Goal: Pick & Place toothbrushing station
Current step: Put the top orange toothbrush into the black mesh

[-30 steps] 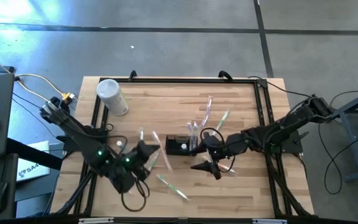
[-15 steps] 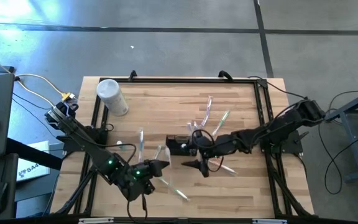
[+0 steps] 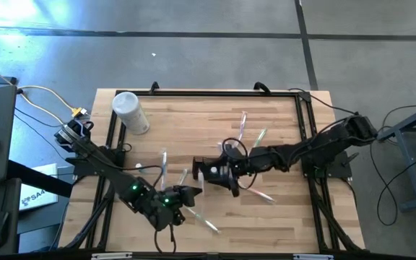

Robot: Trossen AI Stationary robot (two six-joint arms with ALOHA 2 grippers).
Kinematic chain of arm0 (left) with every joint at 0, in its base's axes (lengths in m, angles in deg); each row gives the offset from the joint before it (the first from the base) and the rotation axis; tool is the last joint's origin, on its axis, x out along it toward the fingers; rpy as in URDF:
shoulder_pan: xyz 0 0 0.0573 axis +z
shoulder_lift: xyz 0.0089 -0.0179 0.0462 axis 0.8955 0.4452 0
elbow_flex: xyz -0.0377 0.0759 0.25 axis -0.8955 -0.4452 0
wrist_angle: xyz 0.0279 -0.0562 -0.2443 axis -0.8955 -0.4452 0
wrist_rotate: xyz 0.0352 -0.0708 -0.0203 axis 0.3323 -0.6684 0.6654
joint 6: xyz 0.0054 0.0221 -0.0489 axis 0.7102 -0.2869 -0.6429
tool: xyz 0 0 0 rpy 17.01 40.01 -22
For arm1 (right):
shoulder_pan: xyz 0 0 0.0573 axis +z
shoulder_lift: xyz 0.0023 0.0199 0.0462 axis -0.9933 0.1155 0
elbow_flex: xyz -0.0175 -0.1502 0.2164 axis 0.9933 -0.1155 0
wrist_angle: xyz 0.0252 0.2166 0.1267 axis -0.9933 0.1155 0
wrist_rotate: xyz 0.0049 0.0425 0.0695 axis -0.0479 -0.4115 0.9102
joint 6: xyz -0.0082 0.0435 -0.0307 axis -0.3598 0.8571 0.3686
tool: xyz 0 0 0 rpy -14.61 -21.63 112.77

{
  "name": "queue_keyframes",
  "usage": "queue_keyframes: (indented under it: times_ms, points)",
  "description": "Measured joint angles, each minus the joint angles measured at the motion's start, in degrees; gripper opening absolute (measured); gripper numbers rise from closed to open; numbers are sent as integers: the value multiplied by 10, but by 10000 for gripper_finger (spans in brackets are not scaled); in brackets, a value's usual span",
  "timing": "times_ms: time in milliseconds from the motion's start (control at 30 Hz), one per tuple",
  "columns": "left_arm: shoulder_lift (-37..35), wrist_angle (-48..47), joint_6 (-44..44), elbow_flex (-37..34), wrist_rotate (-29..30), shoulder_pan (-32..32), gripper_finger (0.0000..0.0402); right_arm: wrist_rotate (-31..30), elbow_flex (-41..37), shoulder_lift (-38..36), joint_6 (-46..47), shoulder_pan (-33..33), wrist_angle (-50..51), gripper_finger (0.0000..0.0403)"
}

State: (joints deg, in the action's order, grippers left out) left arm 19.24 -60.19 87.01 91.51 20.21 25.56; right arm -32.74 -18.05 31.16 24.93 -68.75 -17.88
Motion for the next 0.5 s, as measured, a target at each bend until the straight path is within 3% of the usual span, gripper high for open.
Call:
queue_keyframes:
  times_ms: [233,400,500]
  points:
    - [10,31,45,0,-2,18,0,8,0,0,6,0,5,285]
    - [15,57,82,1,9,29,0,-54,0,0,6,0,32,285]
    - [18,55,85,0,11,33,0,-51,0,0,6,-1,31,285]
